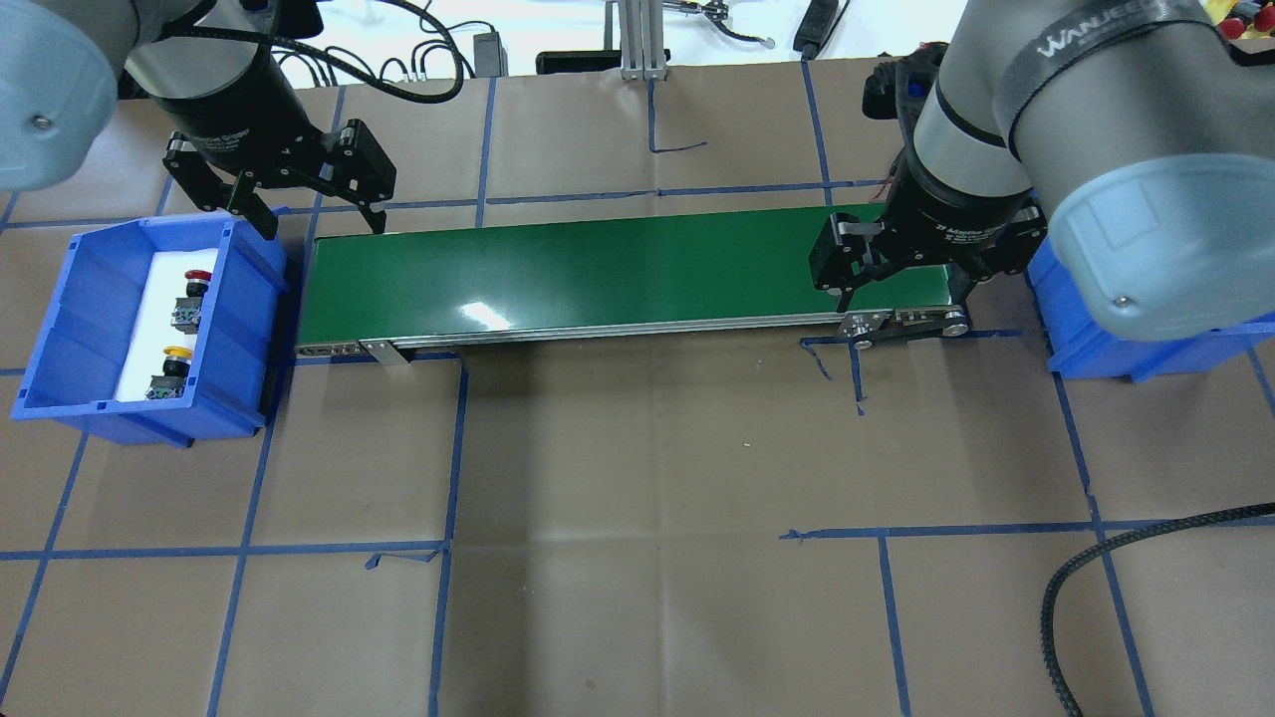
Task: Transport two buttons from left to right
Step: 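Move the left gripper over the blue bin holding the buttons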
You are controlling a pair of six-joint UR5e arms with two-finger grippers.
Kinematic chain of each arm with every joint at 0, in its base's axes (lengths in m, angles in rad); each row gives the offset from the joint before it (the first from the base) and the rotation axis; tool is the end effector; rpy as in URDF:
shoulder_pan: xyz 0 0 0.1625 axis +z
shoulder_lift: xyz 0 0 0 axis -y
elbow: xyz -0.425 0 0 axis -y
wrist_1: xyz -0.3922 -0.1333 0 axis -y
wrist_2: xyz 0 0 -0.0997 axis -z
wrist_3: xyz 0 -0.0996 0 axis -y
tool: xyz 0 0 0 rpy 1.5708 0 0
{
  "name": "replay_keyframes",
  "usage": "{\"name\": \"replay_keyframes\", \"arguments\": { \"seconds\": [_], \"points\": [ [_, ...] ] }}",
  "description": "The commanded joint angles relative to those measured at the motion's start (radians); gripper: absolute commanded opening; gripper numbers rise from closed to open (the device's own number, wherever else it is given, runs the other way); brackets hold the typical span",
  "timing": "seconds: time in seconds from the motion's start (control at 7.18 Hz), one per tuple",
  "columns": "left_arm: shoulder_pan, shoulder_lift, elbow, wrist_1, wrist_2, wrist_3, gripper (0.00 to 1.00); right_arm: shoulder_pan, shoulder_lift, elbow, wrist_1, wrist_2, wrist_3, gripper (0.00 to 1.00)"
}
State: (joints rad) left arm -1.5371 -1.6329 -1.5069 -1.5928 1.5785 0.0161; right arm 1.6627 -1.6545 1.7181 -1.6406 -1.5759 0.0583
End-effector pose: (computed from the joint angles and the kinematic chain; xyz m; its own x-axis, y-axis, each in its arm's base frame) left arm -0.1151 -0.5204 0.4858 -0.9998 -0.0174 -0.0074 -0.0176 0.9996 0.0203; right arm 0.1741 -0.4421 0.4621 -0.9994 -0.0336 0.0047 -0.0336 0.9994 -0.0065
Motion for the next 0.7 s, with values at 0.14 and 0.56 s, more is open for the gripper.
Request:
{"name": "replay_keyframes", "arguments": {
  "seconds": [0.14, 0.56],
  "points": [
    [0.000, 0.001, 0.001, 0.001, 0.002, 0.001, 1.00, 0.000, -0.001, 0.000, -0.001, 0.001, 0.002, 1.00],
    [0.000, -0.001, -0.001, 0.001, 0.000, 0.001, 1.00, -0.006, -0.007, -0.002, -0.001, -0.001, 0.003, 1.00]
  ]
}}
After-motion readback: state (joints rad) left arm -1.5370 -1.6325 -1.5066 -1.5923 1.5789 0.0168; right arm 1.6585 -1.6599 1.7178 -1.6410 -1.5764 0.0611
